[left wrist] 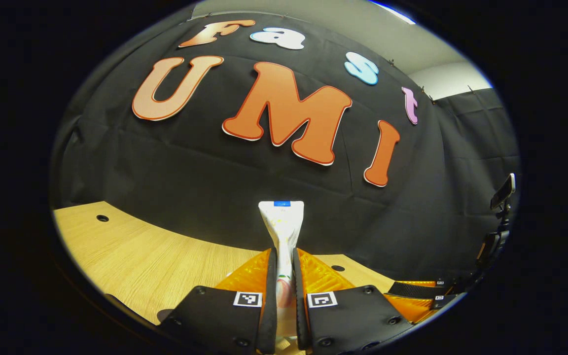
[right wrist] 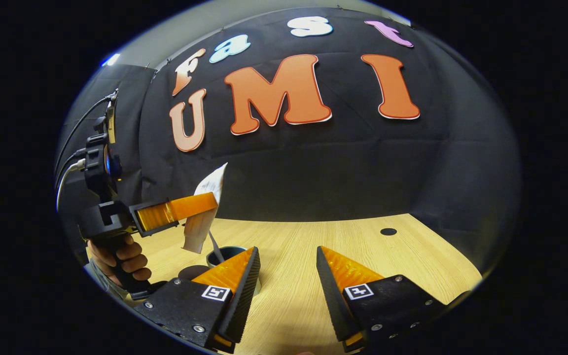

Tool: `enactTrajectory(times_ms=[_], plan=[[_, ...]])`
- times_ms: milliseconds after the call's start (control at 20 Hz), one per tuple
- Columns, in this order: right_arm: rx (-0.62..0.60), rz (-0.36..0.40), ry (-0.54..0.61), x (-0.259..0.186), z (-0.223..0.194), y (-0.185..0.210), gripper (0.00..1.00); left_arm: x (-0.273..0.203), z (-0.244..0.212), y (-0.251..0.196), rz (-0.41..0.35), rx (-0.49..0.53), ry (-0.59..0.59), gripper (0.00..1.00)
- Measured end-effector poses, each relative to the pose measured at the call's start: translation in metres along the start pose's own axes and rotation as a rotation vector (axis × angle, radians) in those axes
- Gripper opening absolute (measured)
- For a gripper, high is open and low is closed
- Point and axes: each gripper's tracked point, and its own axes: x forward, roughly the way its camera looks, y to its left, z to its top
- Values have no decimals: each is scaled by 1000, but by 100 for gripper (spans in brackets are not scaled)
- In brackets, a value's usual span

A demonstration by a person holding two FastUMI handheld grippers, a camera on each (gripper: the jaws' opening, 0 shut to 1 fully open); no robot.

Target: Put the toothbrush and toothpaste on the desktop into the cup, then pick up the cup and place it on the coaster on the desktop.

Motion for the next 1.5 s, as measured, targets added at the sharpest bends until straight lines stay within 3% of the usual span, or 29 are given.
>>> enactTrajectory(times_ms=[200, 850, 1200, 1300, 1400, 1500], plan=[[8, -11, 6, 1, -5, -8, 70, 10, -12, -1, -1, -27, 14, 19], [32, -29, 29, 10, -17, -19, 70, 35, -51, 3, 0, 20, 92, 19], [23, -34, 25, 6, -15, -16, 70, 28, -54, 1, 6, 56, 97, 20], [25, -37, 24, 5, -14, -15, 69, 25, -46, -1, -6, 68, 71, 22], [34, -31, 21, 4, -12, -12, 70, 18, -29, -6, -24, 87, 21, 18], [34, -22, 19, 3, -12, -7, 69, 16, -33, -11, -30, 116, 29, 22]])
